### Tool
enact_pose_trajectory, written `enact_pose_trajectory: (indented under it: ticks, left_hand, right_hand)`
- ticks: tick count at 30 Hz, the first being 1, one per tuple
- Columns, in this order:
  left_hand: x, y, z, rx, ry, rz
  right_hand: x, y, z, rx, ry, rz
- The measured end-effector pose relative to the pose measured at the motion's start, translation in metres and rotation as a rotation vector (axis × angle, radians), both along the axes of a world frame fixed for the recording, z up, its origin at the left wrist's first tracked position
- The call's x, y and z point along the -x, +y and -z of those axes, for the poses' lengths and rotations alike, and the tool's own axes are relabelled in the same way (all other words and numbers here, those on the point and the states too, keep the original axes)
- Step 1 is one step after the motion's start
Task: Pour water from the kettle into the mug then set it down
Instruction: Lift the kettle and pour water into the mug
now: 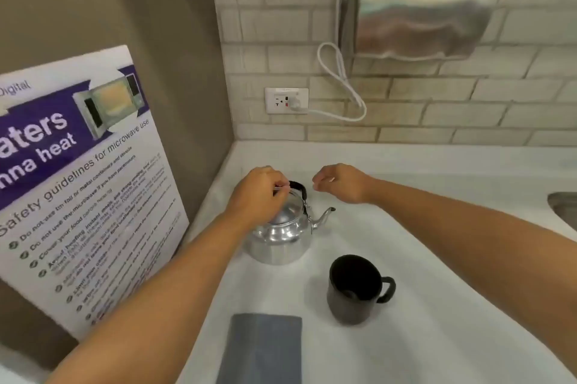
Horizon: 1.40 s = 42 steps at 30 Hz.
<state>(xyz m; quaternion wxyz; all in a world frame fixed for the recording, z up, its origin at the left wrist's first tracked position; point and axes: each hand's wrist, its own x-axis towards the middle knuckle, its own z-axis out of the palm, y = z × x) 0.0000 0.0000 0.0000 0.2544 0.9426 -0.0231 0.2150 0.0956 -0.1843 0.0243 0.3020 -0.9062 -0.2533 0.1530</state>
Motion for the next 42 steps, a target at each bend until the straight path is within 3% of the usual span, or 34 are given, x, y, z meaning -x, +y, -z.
enact_pose_trajectory:
  ticks: [5, 10, 14, 23, 28, 33, 35, 42]
  left_hand:
    - [-0.008, 0.006, 0.026, -0.009, -0.038, -0.013]
    - [-0.008, 0.007, 0.039, 0.042, -0.142, -0.036]
    - [-0.008, 0.009, 0.042, 0.063, -0.164, -0.021]
    - [0.003, 0.008, 0.035, 0.069, -0.259, -0.003]
    - [0.004, 0.011, 0.015, 0.301, -0.579, -0.178]
    - [-0.006, 0.011, -0.012, 0.712, -0.347, -0.320]
    - [-0.006, 0.006, -0.026, 0.846, -0.365, -0.330]
    - [0.017, -0.006, -0.050, 0.992, -0.431, -0.379]
  right_hand:
    - [-0.016, 0.046, 0.020, -0.036, 0.095, 0.050]
    - [-0.030, 0.081, 0.021, 0.049, 0.068, 0.024]
    - [-0.037, 0.095, 0.017, -0.065, 0.095, 0.085]
    - [-0.011, 0.093, 0.031, -0.347, -0.057, 0.087]
    - [0.000, 0.092, 0.020, -0.423, -0.080, 0.084]
    - [0.009, 0.090, -0.022, -0.580, -0.137, 0.107]
    - [0.016, 0.087, -0.042, -0.597, -0.177, 0.081]
    - [0.054, 0.045, -0.068, -0.564, -0.334, 0.018]
